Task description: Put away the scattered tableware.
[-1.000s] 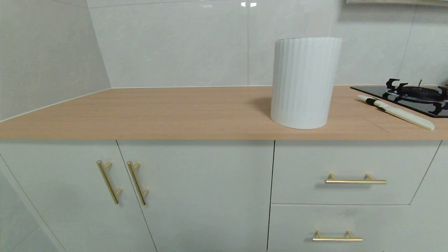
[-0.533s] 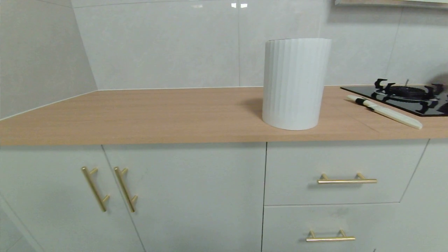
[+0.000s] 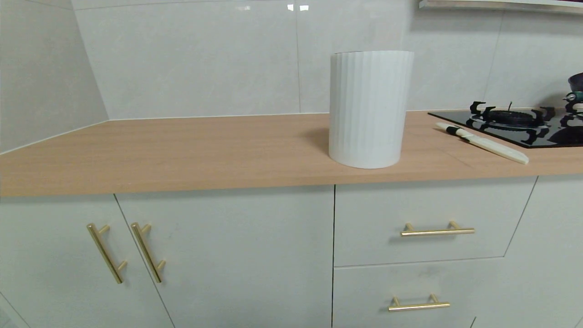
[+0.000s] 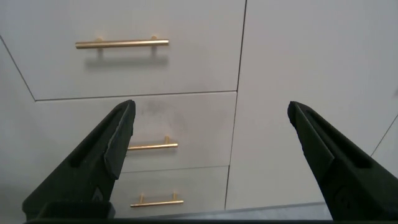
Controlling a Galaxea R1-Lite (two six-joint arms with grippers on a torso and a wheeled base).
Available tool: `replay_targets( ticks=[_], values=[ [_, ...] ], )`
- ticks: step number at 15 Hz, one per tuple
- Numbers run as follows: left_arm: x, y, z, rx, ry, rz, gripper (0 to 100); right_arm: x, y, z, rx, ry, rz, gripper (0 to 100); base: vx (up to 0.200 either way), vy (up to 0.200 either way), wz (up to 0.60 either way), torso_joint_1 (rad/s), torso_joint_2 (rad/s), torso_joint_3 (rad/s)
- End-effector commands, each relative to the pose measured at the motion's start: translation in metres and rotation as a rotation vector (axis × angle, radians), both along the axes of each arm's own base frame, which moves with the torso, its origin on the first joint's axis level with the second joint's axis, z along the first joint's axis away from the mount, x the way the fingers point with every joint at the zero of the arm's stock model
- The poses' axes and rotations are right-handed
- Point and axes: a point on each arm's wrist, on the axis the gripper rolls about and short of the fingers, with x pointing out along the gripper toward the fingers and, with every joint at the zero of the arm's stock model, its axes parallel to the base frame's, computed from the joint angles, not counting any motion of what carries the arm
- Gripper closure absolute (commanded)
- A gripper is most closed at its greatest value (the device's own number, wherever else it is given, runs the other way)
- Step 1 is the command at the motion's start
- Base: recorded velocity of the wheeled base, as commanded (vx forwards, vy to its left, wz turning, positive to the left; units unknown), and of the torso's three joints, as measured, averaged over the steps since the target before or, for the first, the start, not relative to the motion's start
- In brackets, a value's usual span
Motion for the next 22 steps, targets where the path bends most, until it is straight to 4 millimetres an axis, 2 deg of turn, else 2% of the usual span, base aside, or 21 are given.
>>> replay_targets(
  ticks=[1,3,12,18,22],
  values=[
    [0.0,0.0,-0.0001,0.001,0.0,0.001,0,0.0001,0.0,0.0,0.0,0.001,0.001,0,0.0,0.0,0.0,0.0,0.0,0.0],
    [0.0,0.0,-0.0001,0.002,0.0,0.001,0,0.0001,0.0,0.0,0.0,0.001,0.0,0,0.0,0.0,0.0,0.0,0.0,0.0],
    [0.0,0.0,-0.0001,0.004,0.0,0.001,0,0.0001,0.0,0.0,0.0,0.001,0.0,0,0.0,-0.2,0.0,0.003,0.0,0.004],
    [0.0,0.0,0.0001,0.001,-0.001,0.001,0,0.0002,0.0,0.0,0.0,0.003,0.001,0,0.0,0.0,0.0,0.0,0.0,0.0],
    [0.0,0.0,-0.0001,-0.001,0.0,-0.001,0,0.0003,0.0,-0.0004,0.0,0.004,0.0,0,0.15,0.0,0.0,0.001,0.0,0.003]
  ],
)
